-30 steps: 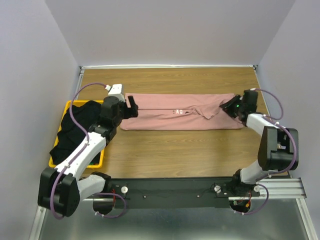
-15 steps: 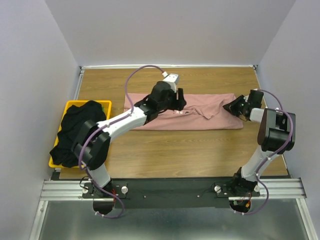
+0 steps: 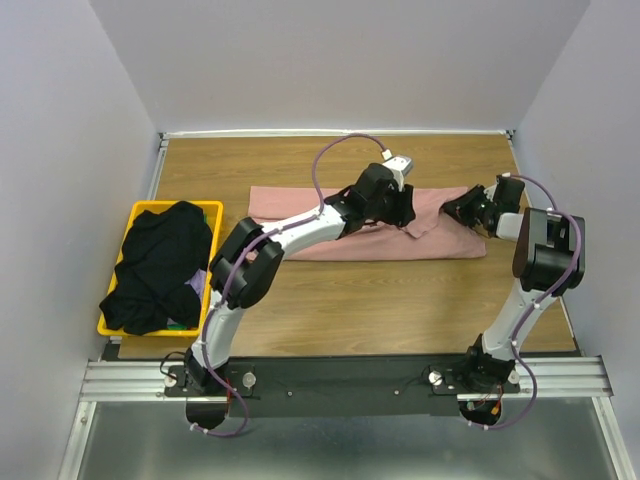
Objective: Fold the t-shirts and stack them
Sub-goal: Fold the tshirt
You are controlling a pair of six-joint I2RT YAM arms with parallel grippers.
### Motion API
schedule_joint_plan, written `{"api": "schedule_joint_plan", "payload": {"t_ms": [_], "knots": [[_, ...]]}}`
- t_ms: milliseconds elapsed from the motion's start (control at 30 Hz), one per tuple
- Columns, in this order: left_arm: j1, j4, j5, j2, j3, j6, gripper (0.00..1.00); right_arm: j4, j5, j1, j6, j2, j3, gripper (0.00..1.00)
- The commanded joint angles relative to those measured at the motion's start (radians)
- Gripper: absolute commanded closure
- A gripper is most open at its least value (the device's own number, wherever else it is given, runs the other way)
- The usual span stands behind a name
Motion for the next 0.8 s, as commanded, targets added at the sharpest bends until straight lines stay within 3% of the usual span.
{"api": "schedule_joint_plan", "payload": {"t_ms": [0, 467, 533, 767], "knots": [[-0.007, -0.012, 0.045, 0.068, 0.056, 0.014, 0.44, 0.008, 0.007, 0.000, -0.029, 0.023, 0.034, 0.68], [-0.003, -0.053, 0.045, 0.235, 0.184, 0.005, 0.53, -0.015, -0.020, 0.023, -0.035, 0.078, 0.046, 0.69], [0.002, -0.064, 0.040, 0.247, 0.200, 0.004, 0.54, -0.016, -0.020, 0.023, -0.040, 0.075, 0.046, 0.71], [0.020, -0.066, 0.042, 0.281, 0.212, -0.027, 0.55, -0.047, 0.006, 0.023, -0.063, 0.029, 0.048, 0.95]]}}
